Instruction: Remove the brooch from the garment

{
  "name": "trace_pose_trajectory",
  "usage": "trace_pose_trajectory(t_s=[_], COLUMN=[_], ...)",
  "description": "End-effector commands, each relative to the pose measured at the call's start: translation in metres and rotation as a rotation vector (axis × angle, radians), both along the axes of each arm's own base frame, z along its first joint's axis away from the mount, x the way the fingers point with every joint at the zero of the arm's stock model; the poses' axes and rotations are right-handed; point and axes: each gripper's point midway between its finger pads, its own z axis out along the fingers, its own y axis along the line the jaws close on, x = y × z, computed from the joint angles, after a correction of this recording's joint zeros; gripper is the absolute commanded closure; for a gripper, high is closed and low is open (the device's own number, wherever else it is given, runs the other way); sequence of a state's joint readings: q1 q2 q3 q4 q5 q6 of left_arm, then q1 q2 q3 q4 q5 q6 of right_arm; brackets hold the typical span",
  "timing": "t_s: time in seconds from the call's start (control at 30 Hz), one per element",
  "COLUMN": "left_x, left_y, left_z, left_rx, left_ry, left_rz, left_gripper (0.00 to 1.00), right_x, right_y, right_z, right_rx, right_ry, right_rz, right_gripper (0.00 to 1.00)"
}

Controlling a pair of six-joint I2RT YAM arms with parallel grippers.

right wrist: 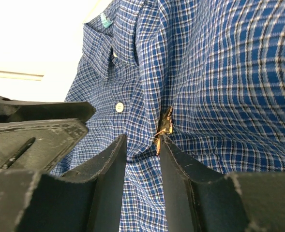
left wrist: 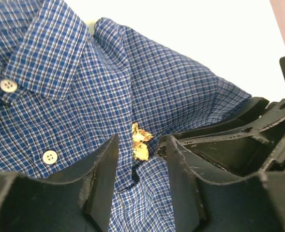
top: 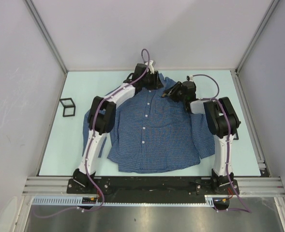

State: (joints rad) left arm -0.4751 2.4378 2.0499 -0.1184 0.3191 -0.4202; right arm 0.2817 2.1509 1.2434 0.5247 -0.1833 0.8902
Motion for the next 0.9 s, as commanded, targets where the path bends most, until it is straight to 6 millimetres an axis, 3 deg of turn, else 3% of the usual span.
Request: trace_pose_trajectory(t_s=[0.0,0.2,0.4,0.57,0.77,0.87], left_x=[0.002,0.001,-0.003,-0.003,-0.005,-0.005], left_y=[-0.007,-0.010,-0.015,-0.015,-0.017,-0.014], left_z=[0.007,0.005,0.000,0.000,-0.001,0.000], left_rx=[-0.023,-0.023,-0.019,-0.015,-0.020,-0.011], left_ry=[-0.003,0.002,0.018,0.017,0.022,0.023], left_rz=[-0.016,-0.028,-0.039,-0.037,-0.042,-0.038], left_gripper=[0.50,0.48,0.56,0.57,0.58,0.59], right_x=[-0.001,-0.001,-0.002,0.001,0.001,0.002], right_y=[0.002,-0.001,0.002,0.007,0.016,0.018], right_z=[-0.008,-0.018,-0.025,-0.027,-0.027,-0.030], right_rx=[-0.006,0.006,0.030,0.063,0.117,0.136], right_ry=[0.020,0.050,0.065,0.061,0.053,0.044], right_rz=[-0.019,-0.032,-0.031,-0.018,0.015,0.026], right_gripper=[0.62,0.62,0.66,0.67,0.73,0.81])
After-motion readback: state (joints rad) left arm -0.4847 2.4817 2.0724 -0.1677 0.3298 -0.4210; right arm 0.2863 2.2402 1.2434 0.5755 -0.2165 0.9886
